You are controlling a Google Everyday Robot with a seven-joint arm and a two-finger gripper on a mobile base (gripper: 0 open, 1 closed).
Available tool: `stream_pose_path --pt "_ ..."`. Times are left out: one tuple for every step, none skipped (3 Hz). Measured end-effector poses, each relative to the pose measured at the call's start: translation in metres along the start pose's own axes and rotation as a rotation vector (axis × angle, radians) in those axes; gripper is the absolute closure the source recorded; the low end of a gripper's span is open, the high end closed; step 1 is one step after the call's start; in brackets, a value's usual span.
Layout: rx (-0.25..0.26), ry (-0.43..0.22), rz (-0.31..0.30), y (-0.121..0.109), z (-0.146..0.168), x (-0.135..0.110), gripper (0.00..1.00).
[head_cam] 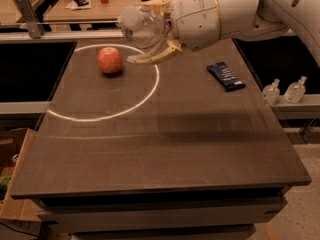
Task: Knock water bottle over
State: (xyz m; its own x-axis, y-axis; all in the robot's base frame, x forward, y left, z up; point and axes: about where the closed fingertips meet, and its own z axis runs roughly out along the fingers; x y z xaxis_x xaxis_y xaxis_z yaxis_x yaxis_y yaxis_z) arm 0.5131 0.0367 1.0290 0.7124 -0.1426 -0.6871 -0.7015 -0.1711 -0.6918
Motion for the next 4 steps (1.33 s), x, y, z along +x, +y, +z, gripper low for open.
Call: stream_pose_path --pt "-0.18 0.025 -0.112 0.025 -0.002 -0.003 1.0" --pt "-0.363 0.069 -0.202 0.052 -0.005 0.005 1.0" --pt "-0.455 0.173 -0.214 0.071 -0.01 0.019 1.0" --pt "-0.463 0.187 -0.216 0.073 -0.009 0.023 1.0"
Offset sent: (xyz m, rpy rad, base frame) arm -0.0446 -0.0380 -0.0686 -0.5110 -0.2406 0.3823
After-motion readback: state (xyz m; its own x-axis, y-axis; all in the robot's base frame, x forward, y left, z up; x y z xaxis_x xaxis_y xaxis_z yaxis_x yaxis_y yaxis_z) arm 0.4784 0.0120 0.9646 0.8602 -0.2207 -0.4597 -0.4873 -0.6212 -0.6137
